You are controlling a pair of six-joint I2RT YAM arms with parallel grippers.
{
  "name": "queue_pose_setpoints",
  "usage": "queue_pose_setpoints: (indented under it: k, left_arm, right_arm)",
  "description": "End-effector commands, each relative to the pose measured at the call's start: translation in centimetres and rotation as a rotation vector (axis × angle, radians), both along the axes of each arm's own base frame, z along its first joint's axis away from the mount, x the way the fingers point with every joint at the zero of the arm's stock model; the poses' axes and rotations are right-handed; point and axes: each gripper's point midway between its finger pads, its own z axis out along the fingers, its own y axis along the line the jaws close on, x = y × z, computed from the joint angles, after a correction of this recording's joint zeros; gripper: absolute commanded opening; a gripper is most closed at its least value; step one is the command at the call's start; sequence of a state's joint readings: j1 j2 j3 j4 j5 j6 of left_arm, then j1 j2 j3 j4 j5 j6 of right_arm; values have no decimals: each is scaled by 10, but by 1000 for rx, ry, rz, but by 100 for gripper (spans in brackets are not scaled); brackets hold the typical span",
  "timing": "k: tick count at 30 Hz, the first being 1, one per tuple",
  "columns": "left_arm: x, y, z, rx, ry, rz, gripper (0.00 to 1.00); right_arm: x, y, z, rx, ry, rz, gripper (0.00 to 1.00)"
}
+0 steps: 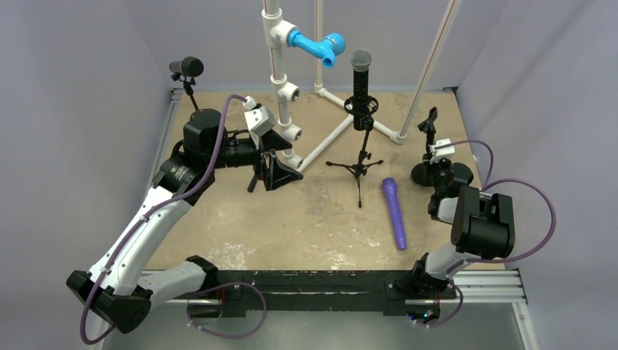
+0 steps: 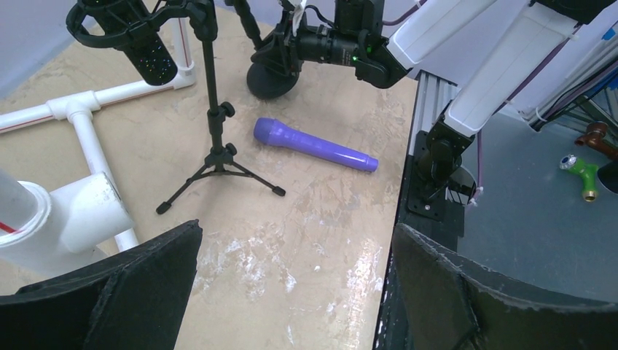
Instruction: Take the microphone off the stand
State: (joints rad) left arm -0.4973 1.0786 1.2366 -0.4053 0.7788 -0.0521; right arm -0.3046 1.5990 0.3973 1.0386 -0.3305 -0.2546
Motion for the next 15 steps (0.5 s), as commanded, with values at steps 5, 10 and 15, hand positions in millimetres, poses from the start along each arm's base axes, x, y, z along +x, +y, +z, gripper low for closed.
queue_pose_setpoints:
  k: [5, 10, 15]
  left_arm:
    - [-9, 4, 18, -44, -45, -11, 100]
    - [-10, 5, 16, -43, -47, -12, 100]
    - [-7, 4, 12, -39, -43, -12, 100]
  right_arm:
    - [-10, -7, 8, -66, -13, -21, 31]
    - [-11, -7, 3, -65, 8, -18, 27]
    - [-4, -6, 1, -48, 12, -2, 5]
